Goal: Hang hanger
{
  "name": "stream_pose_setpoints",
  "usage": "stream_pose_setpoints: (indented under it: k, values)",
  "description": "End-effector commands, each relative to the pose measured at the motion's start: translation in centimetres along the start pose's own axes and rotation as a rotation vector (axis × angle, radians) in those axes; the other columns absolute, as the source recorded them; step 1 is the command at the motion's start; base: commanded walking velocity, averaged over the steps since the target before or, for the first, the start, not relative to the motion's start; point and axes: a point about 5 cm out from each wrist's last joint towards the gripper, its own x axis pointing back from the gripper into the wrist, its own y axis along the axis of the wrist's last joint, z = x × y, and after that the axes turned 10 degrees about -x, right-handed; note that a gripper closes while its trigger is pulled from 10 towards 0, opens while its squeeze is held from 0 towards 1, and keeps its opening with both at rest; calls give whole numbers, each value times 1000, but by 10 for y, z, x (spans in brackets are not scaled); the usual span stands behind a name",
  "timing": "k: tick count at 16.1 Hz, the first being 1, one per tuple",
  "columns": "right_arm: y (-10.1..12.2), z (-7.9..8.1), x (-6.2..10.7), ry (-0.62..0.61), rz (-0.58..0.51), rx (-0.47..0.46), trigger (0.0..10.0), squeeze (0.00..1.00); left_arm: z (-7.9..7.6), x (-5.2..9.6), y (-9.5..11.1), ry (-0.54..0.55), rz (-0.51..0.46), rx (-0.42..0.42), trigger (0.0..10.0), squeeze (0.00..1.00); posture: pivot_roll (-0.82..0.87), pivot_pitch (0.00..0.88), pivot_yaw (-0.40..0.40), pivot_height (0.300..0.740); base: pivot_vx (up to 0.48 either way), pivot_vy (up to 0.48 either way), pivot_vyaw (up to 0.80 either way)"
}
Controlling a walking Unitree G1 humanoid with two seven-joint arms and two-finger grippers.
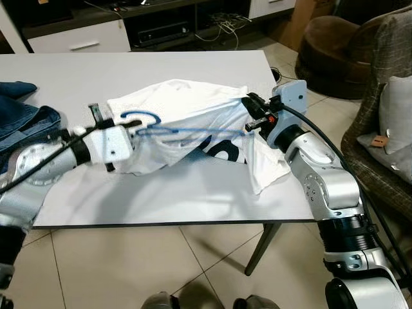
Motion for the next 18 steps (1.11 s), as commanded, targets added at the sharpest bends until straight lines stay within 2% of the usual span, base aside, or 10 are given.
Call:
stream_pose_setpoints:
  k: [1,4,7,9,14,16,18]
  values:
    - [2,-6,1,-38,-17,-3,10000,86,2,2,0,-1,-5,6,10000,0,-46,32,26,740,0,0,0]
    - [3,-10,-2,-81,-23,15,10000,90,-2,2,7,-14,-67,75,10000,0,-41,34,24,740,0,0,0]
    - [3,-18,-2,-143,-26,16,10000,90,-3,3,7,-17,-67,74,10000,0,-42,33,21,740,0,0,0]
    - [3,-21,-2,-159,-29,20,10000,90,0,5,0,7,-17,65,10000,0,-46,34,20,740,0,0,0]
    - [4,-15,1,-105,-40,1,10000,90,5,6,-8,45,48,38,10000,0,-45,34,20,740,0,0,0]
    - [-6,-18,3,-121,0,5,10000,86,13,5,-2,106,-6,30,10000,0,-45,34,20,740,0,0,0]
    - [-3,-16,2,-107,-14,-5,10000,90,14,4,-2,110,2,17,10000,0,-47,34,22,740,0,0,0]
